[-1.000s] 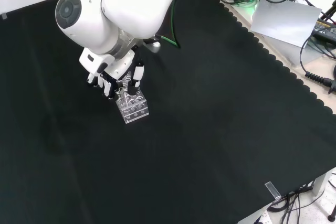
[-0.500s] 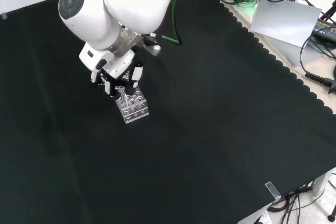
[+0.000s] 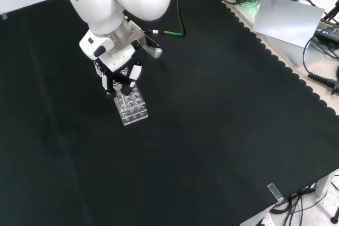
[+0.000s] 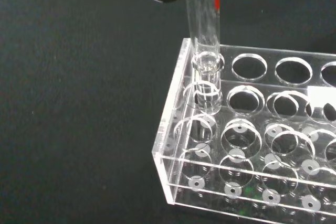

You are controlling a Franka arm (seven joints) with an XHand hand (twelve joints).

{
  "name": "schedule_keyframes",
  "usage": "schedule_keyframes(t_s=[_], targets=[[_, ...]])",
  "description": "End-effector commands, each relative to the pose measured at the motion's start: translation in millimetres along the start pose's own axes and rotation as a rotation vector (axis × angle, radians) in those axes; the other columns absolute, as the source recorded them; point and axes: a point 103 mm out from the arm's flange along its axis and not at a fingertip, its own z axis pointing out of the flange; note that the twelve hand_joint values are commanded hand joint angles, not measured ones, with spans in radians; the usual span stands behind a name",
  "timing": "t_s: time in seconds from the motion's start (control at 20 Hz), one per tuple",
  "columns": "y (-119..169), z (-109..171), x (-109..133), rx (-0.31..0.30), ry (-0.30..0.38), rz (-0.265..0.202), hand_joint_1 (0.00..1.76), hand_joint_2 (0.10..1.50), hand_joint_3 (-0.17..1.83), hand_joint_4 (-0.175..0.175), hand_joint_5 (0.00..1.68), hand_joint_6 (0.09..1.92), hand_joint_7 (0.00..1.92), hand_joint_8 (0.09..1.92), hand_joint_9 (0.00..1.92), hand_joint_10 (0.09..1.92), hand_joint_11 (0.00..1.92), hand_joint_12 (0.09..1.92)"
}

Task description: Pick up the test tube.

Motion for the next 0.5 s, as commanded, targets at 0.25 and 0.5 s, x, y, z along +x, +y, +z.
schedule_keyframes(t_s=[0.25,0.5], targets=[[-4,-27,-11,-0.004,0.070,0.003,1.23,1.03,-0.17,-0.175,1.45,0.19,1.78,0.34,1.67,0.38,1.22,0.93],[-8,-45,-15,0.004,0.101,0.006,1.23,1.03,-0.17,-0.175,1.46,0.18,1.78,0.34,1.67,0.37,1.22,0.93]])
